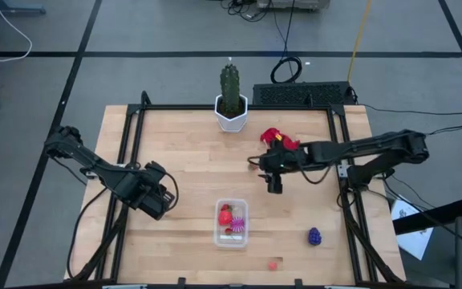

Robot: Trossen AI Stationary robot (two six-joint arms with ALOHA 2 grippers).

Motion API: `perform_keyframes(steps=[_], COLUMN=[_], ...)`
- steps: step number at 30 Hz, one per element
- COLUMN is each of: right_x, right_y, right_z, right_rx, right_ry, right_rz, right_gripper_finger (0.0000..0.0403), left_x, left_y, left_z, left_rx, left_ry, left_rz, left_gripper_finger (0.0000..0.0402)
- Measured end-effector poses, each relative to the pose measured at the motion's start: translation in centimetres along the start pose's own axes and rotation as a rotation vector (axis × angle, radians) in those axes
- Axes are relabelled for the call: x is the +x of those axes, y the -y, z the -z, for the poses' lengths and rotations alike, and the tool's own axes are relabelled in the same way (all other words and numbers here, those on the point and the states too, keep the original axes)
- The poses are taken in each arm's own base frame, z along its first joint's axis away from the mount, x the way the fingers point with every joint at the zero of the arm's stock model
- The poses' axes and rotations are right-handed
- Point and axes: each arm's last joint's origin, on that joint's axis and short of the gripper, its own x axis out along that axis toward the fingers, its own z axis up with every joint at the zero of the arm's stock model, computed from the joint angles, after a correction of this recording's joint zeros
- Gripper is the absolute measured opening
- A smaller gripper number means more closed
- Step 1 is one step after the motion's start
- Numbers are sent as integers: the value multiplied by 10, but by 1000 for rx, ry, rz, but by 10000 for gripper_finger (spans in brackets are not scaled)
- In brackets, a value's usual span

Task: Pick and placing Produce into tupperware
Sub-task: Put the strawberry into the transparent container

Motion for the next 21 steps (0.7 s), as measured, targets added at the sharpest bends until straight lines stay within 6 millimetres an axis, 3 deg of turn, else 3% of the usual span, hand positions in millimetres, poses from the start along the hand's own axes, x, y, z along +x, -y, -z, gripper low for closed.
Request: perform_keyframes(steps=[8, 15, 21], right_x=[27, 61, 75], right_y=[22, 43, 52], right_z=[-26, -18, -12], right_rx=[40, 39, 56], right_ry=[-150, -307, -351], right_rz=[-3, 22, -38], right_gripper_finger=[219, 219, 219], left_x=[0, 0, 0], left_y=[-1, -3, -3], left_z=[0, 0, -1], left_rx=[15, 19, 33], left_ry=[0, 2, 33], left_rz=[-10, -27, -30], left_gripper_finger=[175, 175, 175])
